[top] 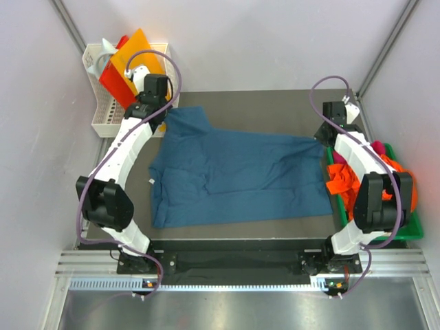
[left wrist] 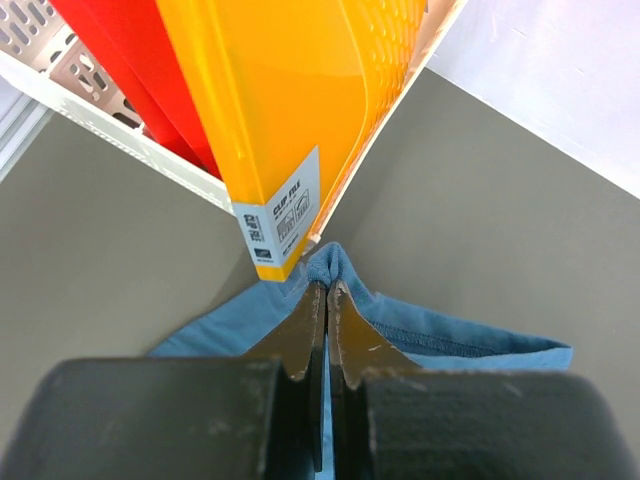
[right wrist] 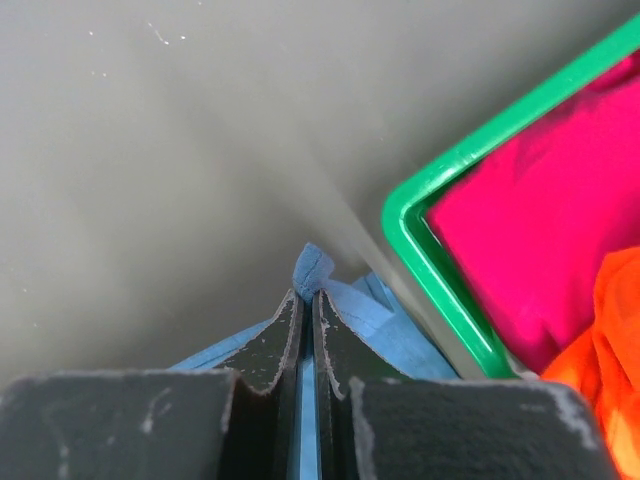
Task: Fold and stack the t-shirts
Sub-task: Fold the other side of the tshirt into a rectangle
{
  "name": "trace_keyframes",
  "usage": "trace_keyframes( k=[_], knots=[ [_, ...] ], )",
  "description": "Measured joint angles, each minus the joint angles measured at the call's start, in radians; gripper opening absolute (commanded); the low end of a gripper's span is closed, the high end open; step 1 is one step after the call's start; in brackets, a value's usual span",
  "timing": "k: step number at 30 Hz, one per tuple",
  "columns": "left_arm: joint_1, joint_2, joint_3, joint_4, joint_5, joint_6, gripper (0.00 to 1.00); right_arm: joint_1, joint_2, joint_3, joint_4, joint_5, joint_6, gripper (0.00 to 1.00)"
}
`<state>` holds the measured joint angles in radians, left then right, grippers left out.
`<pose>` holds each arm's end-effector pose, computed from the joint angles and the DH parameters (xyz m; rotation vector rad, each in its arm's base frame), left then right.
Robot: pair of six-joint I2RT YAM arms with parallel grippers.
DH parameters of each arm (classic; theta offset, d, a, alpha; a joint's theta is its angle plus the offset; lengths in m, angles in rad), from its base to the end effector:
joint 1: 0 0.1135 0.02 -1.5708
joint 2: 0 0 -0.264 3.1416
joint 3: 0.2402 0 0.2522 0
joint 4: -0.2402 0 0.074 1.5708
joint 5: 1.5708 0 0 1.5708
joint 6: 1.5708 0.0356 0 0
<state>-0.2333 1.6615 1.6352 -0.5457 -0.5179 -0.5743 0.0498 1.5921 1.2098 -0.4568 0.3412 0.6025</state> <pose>0.3724 -0.0704 0.3731 -0.6366 1.9602 0.0597 0.3473 0.0054 0.2617 0.7886 2.2135 -0.0949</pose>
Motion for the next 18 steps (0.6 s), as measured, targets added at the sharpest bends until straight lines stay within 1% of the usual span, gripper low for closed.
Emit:
trace_keyframes(
  k=[6, 18],
  knots=[
    [-0.005, -0.053, -0.037, -0.005, 0.000, 0.000, 0.00, 0.000, -0.057, -0.042, -0.002, 0.006, 0.004, 0.00],
    [-0.005, -0.221, -0.192, -0.008, -0.015, -0.002, 0.00, -0.014, -0.144, -0.097, 0.011, 0.005, 0.011, 0.00]
  ],
)
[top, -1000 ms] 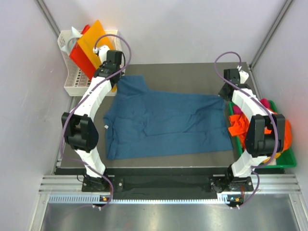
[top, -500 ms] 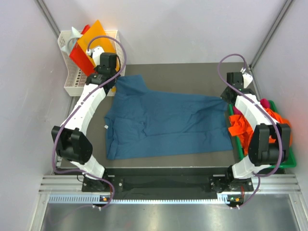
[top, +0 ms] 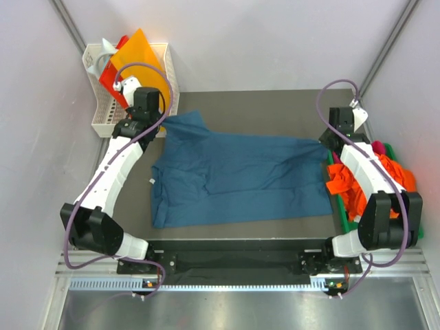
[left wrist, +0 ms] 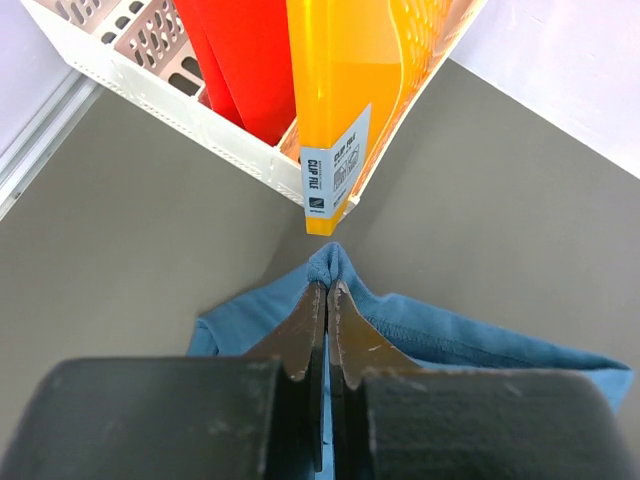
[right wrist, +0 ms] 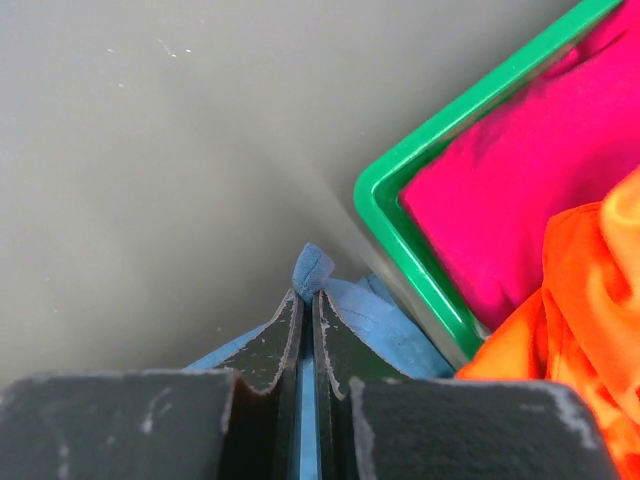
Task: Fold and stack the t-shirts
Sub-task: Fold the other side of the tshirt into a rectangle
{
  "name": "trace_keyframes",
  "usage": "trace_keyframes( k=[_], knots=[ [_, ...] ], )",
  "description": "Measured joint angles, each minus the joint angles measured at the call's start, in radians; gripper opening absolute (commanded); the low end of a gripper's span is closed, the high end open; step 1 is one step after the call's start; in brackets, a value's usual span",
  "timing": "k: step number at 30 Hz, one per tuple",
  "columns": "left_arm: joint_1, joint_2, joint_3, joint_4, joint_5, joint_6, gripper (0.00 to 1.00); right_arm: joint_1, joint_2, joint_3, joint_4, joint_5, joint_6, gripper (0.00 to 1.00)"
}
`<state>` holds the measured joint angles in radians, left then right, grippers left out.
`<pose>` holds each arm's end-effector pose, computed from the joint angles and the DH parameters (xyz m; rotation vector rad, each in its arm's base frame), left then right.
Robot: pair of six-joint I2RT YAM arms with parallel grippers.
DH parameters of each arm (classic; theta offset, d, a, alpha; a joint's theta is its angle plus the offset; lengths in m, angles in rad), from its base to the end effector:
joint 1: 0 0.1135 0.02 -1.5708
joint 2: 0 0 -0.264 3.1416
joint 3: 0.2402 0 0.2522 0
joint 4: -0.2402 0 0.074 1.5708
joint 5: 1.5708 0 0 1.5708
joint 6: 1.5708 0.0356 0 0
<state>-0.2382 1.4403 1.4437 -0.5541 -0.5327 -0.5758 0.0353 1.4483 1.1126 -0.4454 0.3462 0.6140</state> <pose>0.3148 -0.0578 0.3813 -0.6419 1.9353 0.0586 0.3154 -0.0010 0.2758 0.8133 2.1469 -0.0751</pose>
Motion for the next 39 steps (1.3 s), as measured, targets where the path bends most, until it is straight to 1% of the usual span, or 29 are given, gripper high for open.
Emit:
trace_keyframes(
  k=[6, 11, 15, 25, 30, 34, 39],
  knots=[
    [0.000, -0.012, -0.032, 0.005, 0.000, -0.011, 0.00, -0.001, -0.039, -0.014, 0.033, -0.008, -0.003, 0.00],
    [0.000, -0.033, -0.108, 0.008, 0.001, -0.029, 0.00, -0.001, -0.055, -0.049, 0.079, -0.014, -0.011, 0.00],
    [0.000, -0.068, -0.162, 0.006, 0.000, -0.033, 0.00, -0.001, -0.060, -0.079, 0.080, -0.027, -0.012, 0.00],
    [0.000, -0.095, -0.163, 0.012, -0.007, -0.033, 0.00, -0.001, -0.065, -0.084, 0.089, -0.036, -0.020, 0.00],
    [0.000, -0.109, -0.163, 0.006, -0.007, -0.043, 0.00, -0.001, -0.100, -0.085, 0.084, -0.035, -0.020, 0.00],
    [0.000, -0.164, -0.176, 0.000, -0.005, -0.053, 0.00, -0.001, -0.143, -0.098, 0.084, -0.034, -0.018, 0.00],
    [-0.005, -0.261, -0.235, -0.022, 0.002, -0.067, 0.00, -0.001, -0.211, -0.145, 0.061, -0.035, -0.009, 0.00]
  ],
)
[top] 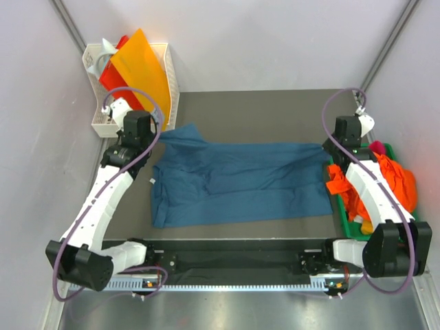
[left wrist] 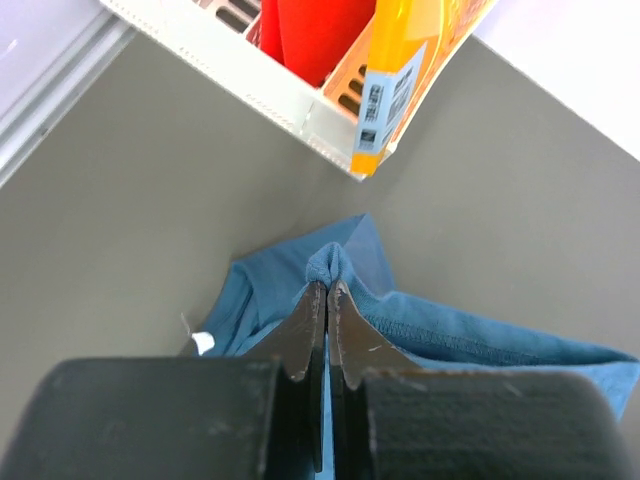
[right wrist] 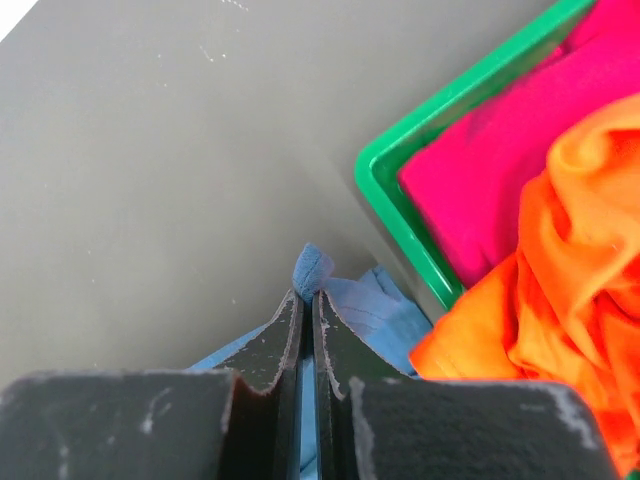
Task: Fold and stack the t-shirts
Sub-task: Fold the other side of the tshirt into a rectangle
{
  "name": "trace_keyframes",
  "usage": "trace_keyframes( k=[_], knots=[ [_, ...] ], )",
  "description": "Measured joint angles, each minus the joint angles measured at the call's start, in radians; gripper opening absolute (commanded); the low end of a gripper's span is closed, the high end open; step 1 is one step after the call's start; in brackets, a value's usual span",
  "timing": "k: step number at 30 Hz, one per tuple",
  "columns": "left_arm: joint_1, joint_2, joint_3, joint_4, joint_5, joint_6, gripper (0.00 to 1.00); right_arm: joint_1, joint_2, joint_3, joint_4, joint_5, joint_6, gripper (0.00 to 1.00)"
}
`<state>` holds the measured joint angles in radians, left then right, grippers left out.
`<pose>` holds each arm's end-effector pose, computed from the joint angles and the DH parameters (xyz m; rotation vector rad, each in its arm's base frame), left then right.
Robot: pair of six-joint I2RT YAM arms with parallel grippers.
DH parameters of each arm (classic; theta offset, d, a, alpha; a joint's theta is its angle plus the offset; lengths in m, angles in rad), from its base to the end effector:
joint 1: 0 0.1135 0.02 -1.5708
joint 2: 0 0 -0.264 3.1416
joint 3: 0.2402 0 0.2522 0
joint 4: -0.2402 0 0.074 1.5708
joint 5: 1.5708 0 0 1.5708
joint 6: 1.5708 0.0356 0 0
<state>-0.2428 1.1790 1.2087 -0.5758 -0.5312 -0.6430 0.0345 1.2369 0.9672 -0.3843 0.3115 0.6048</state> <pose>0.2487 -0.0430 0.3704 -0.7015 1.9104 0.0095 0.2714 -0.0016 0.2898 0.7760 2.0462 0.0131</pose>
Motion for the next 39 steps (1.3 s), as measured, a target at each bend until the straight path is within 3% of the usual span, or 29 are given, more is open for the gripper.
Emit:
trace_keyframes(
  k=[19, 39],
  knots=[
    [-0.009, -0.145, -0.288, -0.044, 0.020, -0.043, 0.00, 0.001, -0.071, -0.185, -0.035, 0.000, 0.017, 0.00],
    [-0.033, -0.224, -0.377, -0.160, 0.075, -0.138, 0.00, 0.002, 0.003, -0.223, -0.041, -0.003, 0.055, 0.00]
  ],
)
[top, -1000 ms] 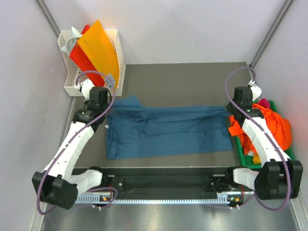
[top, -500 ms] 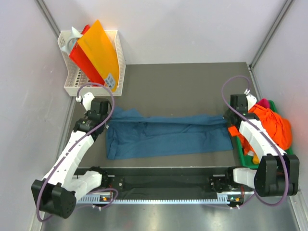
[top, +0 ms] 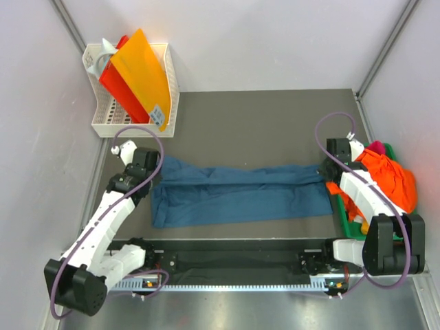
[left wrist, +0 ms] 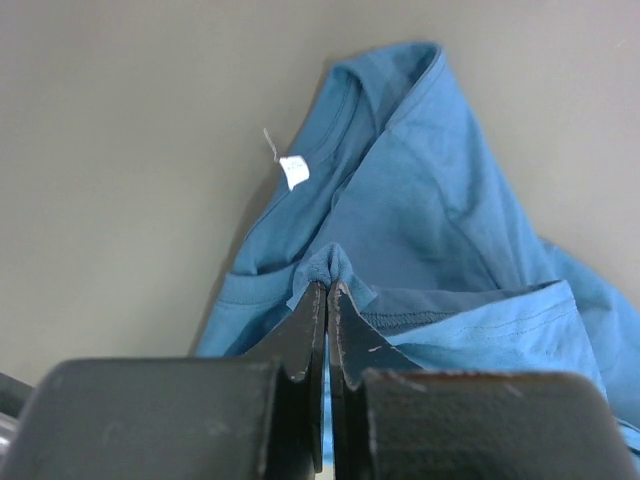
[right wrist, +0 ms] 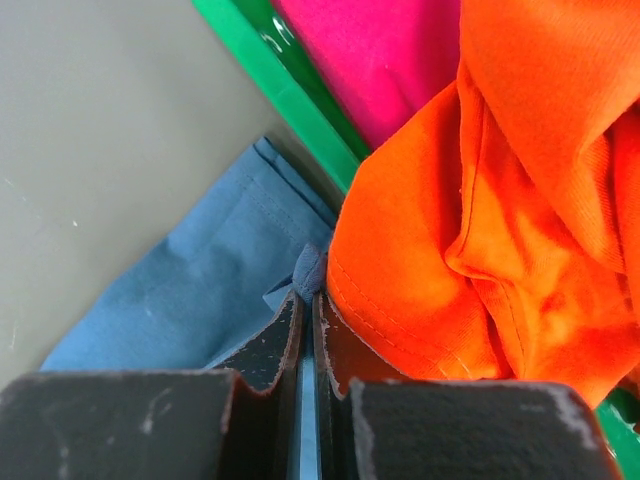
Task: Fold and stack the t-shirts
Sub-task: Fold the other side of the tshirt into a rectangle
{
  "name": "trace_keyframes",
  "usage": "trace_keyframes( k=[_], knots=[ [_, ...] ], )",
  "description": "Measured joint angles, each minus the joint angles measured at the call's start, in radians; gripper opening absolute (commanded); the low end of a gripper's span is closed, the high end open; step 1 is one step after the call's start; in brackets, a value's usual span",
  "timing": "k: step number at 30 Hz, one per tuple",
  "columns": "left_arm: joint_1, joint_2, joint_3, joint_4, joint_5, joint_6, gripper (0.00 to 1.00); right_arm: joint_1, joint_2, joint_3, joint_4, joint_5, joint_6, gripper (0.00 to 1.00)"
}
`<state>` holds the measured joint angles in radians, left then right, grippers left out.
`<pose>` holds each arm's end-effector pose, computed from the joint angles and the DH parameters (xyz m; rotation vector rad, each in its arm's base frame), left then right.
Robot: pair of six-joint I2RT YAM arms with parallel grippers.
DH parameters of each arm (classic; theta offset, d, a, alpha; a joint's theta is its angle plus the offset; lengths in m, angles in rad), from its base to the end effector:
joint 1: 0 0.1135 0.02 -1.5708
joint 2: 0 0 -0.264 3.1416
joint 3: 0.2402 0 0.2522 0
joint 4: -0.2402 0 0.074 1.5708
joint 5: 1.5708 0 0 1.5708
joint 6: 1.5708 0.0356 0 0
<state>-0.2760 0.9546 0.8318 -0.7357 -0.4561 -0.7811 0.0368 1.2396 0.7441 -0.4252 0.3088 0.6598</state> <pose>0.1843 -0.0359 0.2783 -0.7701 2.1864 0.0296 0.2437 -0.0019 0.2136 0.8660 2.2737 -0.0760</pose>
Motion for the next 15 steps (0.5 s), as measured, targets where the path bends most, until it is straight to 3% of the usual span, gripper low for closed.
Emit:
trace_keyframes(
  k=[15],
  knots=[
    [0.000, 0.181, -0.039, -0.040, 0.057, -0.040, 0.00, 0.000, 0.050, -0.033, -0.050, 0.000, 0.006, 0.00]
  ],
)
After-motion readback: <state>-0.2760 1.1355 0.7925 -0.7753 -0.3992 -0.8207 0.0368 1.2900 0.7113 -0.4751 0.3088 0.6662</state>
